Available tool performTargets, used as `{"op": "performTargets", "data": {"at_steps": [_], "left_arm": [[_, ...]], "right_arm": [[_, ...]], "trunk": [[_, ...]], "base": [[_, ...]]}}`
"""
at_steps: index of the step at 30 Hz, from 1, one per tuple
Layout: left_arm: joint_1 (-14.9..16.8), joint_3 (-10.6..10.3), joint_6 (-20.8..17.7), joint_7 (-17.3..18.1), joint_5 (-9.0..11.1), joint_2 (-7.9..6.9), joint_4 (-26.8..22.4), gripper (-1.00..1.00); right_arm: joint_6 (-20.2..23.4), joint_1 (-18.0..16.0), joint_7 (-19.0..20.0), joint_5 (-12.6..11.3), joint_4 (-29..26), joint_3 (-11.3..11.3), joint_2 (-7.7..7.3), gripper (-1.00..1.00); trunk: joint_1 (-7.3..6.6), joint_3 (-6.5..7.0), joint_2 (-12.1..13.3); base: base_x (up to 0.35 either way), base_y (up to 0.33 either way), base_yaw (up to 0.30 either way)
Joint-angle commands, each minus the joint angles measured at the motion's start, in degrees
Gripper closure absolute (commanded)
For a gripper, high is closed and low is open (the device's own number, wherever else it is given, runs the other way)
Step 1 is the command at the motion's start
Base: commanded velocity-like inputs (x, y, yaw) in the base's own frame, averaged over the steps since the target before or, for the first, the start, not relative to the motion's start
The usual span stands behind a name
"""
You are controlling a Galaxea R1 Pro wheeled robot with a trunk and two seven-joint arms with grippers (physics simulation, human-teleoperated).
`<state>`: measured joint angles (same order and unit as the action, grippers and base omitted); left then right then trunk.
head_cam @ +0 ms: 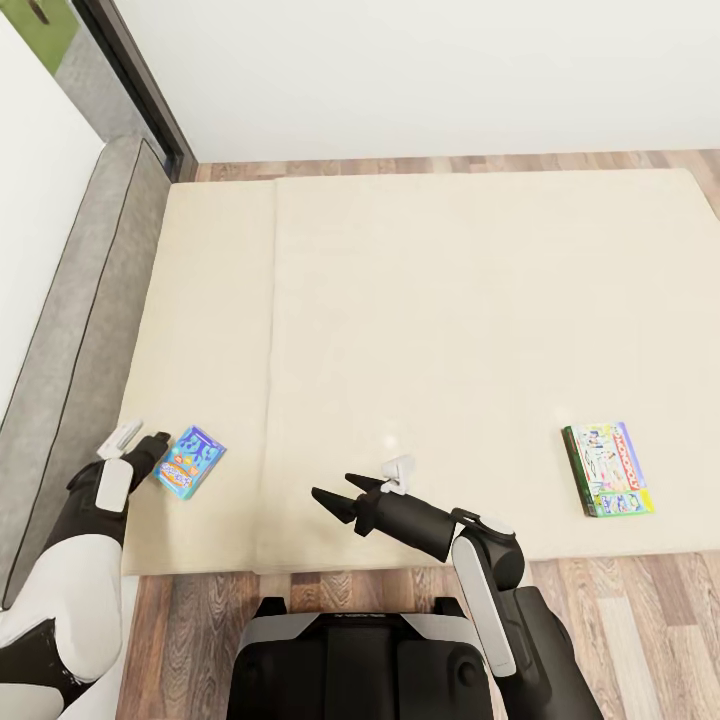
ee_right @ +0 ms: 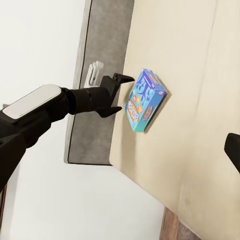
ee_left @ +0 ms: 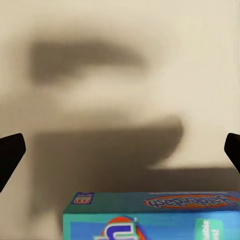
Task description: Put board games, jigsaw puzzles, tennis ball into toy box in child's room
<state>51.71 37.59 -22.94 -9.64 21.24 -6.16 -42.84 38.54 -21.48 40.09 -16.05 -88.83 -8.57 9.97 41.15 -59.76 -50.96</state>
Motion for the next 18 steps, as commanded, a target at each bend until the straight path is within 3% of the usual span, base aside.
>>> {"op": "performTargets", "data": {"at_steps": [1,18], "left_arm": [[0.0,0.0,-0.3,-0.3,0.6,0.01,-0.1,-1.00],[-0.4,0.1,-0.3,0.0,0.7,0.01,0.1,-1.00]], "right_arm": [[0.4,0.0,0.0,-0.3,0.0,0.0,0.02,-1.00],[0.4,0.0,0.0,-0.3,0.0,0.0,0.02,-1.00]], "trunk": [[0.01,-0.03,0.0],[0.01,-0.03,0.0]], "base": [[0.000,0.000,0.000],[0.000,0.000,0.000]]}}
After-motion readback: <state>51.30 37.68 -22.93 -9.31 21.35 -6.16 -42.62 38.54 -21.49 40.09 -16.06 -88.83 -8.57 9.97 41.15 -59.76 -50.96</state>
